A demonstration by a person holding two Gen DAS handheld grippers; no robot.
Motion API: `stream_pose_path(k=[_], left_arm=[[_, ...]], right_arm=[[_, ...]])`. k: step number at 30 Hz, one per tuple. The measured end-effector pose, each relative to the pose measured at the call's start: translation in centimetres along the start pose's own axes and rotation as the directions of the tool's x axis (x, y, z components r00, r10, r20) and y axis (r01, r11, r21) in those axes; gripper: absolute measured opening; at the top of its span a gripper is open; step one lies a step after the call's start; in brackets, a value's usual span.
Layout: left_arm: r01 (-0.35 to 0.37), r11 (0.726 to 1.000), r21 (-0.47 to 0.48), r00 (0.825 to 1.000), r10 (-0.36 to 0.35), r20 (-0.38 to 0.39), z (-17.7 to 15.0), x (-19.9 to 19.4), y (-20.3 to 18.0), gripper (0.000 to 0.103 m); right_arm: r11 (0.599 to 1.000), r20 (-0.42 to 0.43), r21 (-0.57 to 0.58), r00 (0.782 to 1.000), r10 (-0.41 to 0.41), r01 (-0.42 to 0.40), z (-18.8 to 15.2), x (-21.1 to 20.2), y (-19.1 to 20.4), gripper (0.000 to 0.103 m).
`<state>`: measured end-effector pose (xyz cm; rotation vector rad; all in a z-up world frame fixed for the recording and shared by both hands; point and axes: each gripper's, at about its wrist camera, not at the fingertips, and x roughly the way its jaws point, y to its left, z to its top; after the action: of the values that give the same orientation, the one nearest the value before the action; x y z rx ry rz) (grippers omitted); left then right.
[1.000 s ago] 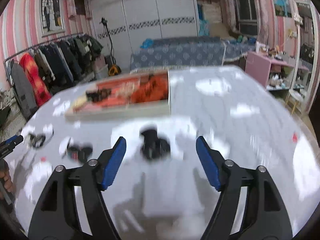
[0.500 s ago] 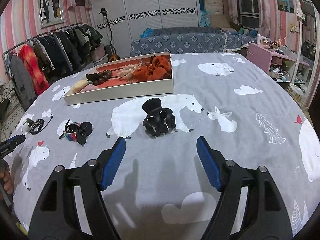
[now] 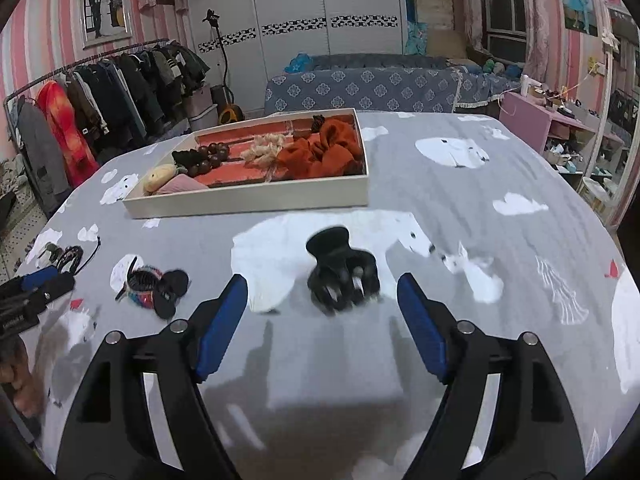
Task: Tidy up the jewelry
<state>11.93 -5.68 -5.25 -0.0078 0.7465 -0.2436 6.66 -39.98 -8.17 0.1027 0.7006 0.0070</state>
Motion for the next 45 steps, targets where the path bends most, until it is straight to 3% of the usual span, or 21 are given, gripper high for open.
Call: stream_pose_path(k=[4,11,21,24,27,30,33,35,37,40,45], left_arm=[[0.006,1.000,-0.021,0.999,-0.007,-0.043,0.3,1.2,0.7,0.073],[0.042,0.998,0.045,0.999,-0.042,-0.016,0.8,1.1,-1.9,0.073],[-0.122,0.992,-0.013,0.991,0.121,-0.049,0.7,2.8,6.2,0.073],[-0.134,0.991,-0.017,0.988,0.132,-0.082,0.8,3.9,7.6,0.073],[-0.098,0.994,-0.039,0.985,0.091,-0.149,0.7,5.4,8.3,0.073],[-0.102,0.993,-0.054,0.983,0.092,-0.161,1.0,6.0,8.7,0.072],[-0.130,0.989,-0.065,0.981,0.119,-0.152,1.2,6.1,8.8,0.054],[-0.126,0.989,-0.076,0.983,0.114,-0.146,1.3,6.0,9.2,0.040],[-0.120,0.988,-0.100,0.985,0.106,-0.137,1.4,5.8,9.8,0.021],[-0.107,0.987,-0.121,0.987,0.091,-0.131,1.3,5.6,10.2,0.009],[-0.110,0.990,-0.088,0.989,0.101,-0.109,1.2,4.9,9.3,0.006]], right_arm=[[1.000,-0.001,0.002,1.000,-0.007,0.007,0.3,0.3,-0.3,0.076],[0.999,-0.018,0.031,1.000,-0.014,0.015,0.5,1.4,-0.7,0.076],[0.999,-0.010,0.020,0.999,-0.041,0.041,1.2,1.3,-0.5,0.076],[0.999,-0.018,0.024,0.999,-0.042,0.043,1.3,1.8,-0.2,0.076],[0.999,-0.039,0.030,0.999,-0.038,0.039,1.4,2.6,-0.1,0.076],[0.998,-0.077,0.035,0.996,-0.052,0.055,1.3,3.8,-0.1,0.076],[0.998,-0.127,0.033,0.991,-0.045,0.049,1.0,5.0,-0.2,0.075],[0.998,-0.155,0.023,0.987,-0.047,0.052,0.7,5.8,0.0,0.065],[0.999,-0.185,0.023,0.982,-0.035,0.039,0.7,6.5,-0.1,0.048],[0.999,-0.185,0.017,0.982,-0.028,0.031,0.6,6.5,-0.1,0.046],[1.000,-0.165,0.016,0.986,-0.009,0.012,0.7,6.0,0.0,0.046]])
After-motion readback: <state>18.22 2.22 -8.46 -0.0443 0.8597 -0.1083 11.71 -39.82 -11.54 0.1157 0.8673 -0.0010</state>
